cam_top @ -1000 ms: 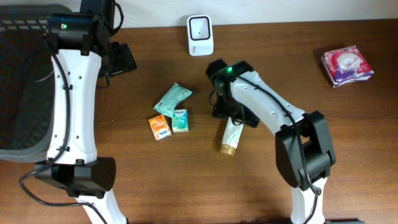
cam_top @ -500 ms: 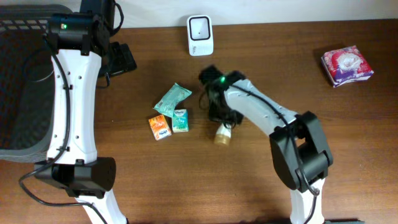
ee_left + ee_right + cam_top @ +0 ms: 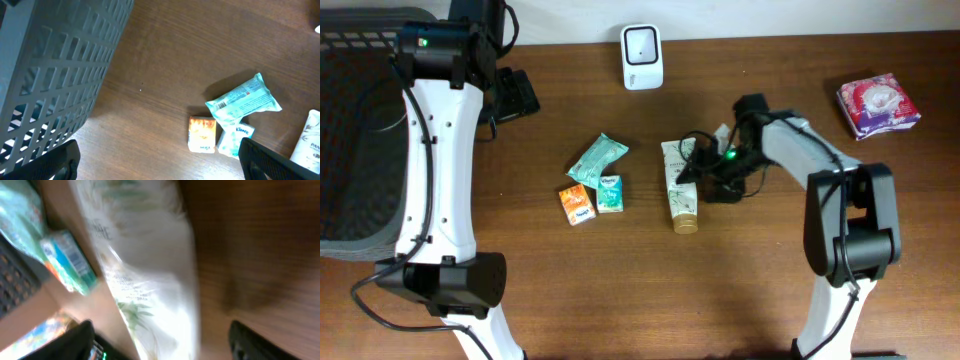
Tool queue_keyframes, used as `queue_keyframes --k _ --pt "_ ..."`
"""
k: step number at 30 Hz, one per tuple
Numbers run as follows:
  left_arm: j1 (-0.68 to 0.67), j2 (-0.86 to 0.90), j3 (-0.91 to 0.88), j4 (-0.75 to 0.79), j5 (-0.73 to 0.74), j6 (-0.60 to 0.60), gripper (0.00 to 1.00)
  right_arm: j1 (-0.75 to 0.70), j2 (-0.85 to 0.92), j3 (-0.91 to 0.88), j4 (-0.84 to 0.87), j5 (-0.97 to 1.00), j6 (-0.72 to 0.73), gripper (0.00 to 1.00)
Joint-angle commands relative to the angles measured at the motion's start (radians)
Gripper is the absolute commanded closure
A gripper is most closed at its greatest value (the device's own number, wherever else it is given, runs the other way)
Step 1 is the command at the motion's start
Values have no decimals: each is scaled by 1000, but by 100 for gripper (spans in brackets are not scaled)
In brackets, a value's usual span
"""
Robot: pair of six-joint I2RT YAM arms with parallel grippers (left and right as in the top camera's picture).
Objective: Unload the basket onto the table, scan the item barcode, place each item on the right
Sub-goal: 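Lift the Pantene tube with the right gripper toward the scanner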
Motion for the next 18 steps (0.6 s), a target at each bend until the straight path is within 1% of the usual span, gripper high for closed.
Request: queue_keyframes --k 1,2,3,5,7,8,10,12,14,15,16,17,18 --pt "-5 -27 11 -1 -11 -1 1 -38 -33 195 -198 143 -75 18" --pt "-5 -27 11 -1 -11 -1 1 -15 -34 280 -305 240 -99 18" --pt "-5 -27 11 -1 -11 -1 1 32 -34 335 -365 337 -98 18" --pt "-5 -27 11 -1 -11 -1 1 156 -32 344 -353 512 -79 18" --pt "-5 -27 11 -1 -11 -1 1 291 -29 305 -277 752 62 10" --pt "-5 -27 11 -1 -11 -1 1 340 -20 290 -257 826 112 10" --pt "-5 -27 11 -1 -11 -1 1 405 -5 238 -182 846 128 10" --pt "-5 -27 11 -1 -11 -1 1 412 -4 185 -119 846 128 12" --pt "-5 -27 11 -1 -11 -1 1 412 -4 103 -5 839 127 21" --pt "-5 -27 11 -1 -11 -1 1 412 -4 64 50 835 118 23" --pt "-5 -27 11 -1 -11 -1 1 412 -4 37 85 835 111 30" --pt "-5 -27 11 -1 -11 -2 1 411 -4 21 104 834 111 41" --pt "-5 -27 11 -1 -11 -1 1 411 -4 14 113 834 111 60"
